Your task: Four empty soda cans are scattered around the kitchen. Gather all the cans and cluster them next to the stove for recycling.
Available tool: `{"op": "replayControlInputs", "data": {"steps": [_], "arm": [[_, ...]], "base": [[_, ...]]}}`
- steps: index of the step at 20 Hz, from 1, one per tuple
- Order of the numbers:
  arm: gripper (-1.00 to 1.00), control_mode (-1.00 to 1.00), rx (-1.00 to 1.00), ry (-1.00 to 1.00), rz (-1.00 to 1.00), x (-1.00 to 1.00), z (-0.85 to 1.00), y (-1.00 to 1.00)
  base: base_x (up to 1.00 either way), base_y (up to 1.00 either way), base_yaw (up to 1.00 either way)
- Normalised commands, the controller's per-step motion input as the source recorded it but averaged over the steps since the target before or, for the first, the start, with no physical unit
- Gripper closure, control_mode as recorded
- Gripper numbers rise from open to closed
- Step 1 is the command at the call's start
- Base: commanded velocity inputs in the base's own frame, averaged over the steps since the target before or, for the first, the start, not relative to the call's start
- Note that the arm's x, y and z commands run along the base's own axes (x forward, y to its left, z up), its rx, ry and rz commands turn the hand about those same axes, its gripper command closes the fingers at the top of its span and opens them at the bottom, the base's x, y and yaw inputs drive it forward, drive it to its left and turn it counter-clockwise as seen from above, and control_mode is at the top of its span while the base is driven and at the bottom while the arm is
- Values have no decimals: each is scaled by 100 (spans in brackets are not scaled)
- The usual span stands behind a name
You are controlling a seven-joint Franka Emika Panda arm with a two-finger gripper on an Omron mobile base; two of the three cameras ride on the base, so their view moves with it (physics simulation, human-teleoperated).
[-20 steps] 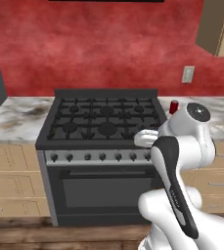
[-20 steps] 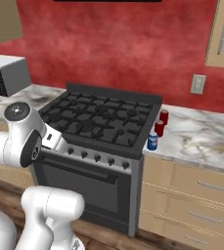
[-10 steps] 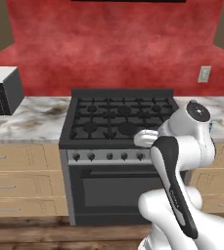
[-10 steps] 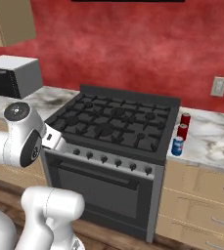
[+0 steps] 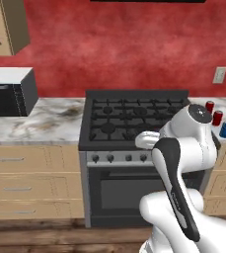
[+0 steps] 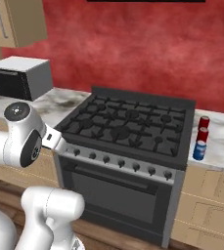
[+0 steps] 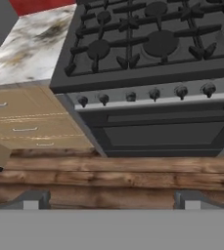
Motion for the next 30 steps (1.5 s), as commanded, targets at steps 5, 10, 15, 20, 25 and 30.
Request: {"op": "replayControlInputs", "data": {"steps": [5,10,15,20,25,30], "arm": [[-100,100,0,0,0,0,0,0],[-100,100,0,0,0,0,0,0],[-100,100,0,0,0,0,0,0],[-100,100,0,0,0,0,0,0],[-100,100,0,0,0,0,0,0],[-100,100,0,0,0,0,0,0]], "base": [[0,48,-2],[0,50,-2],[0,47,-3],[0,42,-2],[0,45,-2],[0,46,-3]]}}
